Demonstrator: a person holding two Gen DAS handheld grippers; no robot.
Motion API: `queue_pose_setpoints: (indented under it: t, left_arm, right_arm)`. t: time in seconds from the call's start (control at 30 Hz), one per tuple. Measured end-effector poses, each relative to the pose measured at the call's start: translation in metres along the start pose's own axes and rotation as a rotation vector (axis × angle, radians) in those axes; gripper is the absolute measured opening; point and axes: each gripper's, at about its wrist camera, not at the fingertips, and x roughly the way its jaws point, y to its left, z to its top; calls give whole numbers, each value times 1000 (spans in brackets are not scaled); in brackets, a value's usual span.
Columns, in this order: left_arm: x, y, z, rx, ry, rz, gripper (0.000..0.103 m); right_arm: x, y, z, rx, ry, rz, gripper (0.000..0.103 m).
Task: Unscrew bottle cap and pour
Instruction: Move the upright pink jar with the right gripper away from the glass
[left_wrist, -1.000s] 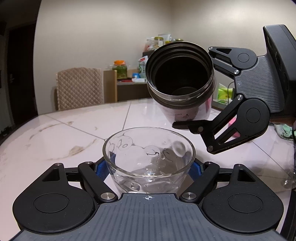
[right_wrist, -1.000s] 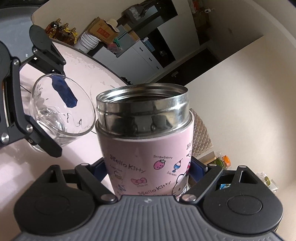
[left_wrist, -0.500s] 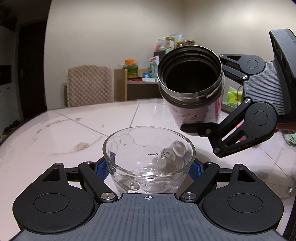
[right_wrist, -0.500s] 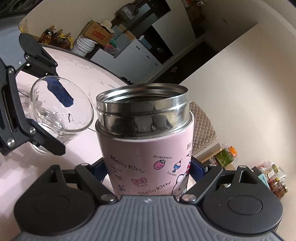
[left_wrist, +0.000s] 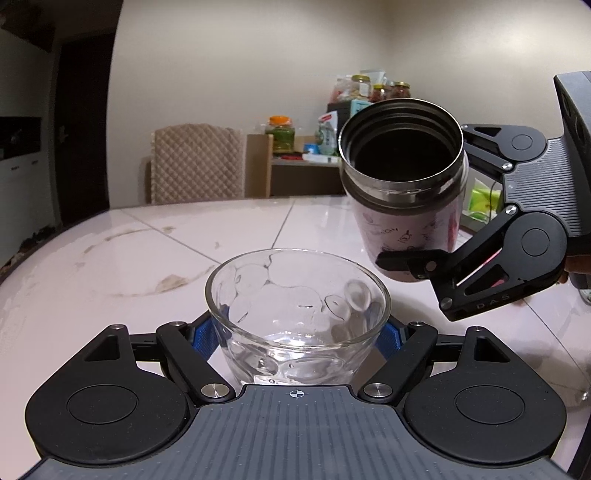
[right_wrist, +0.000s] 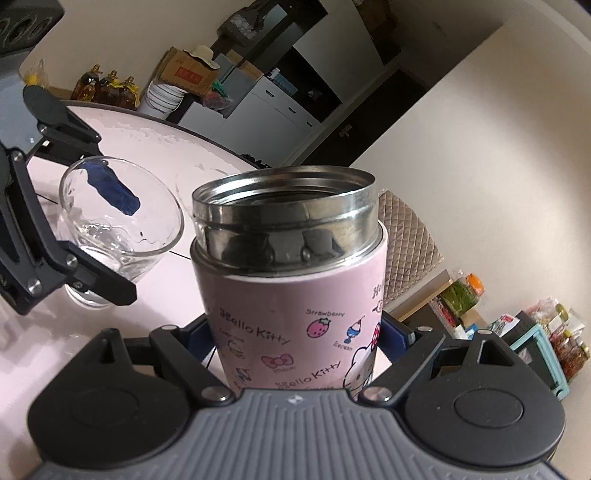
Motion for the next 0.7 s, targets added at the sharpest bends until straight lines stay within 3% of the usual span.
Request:
queue_pose_setpoints:
  t: [0.7]
  left_arm:
    - [1,-10,-3,-51,8,70,85]
  right_arm:
    - [6,-29,-14,164,18,63,89]
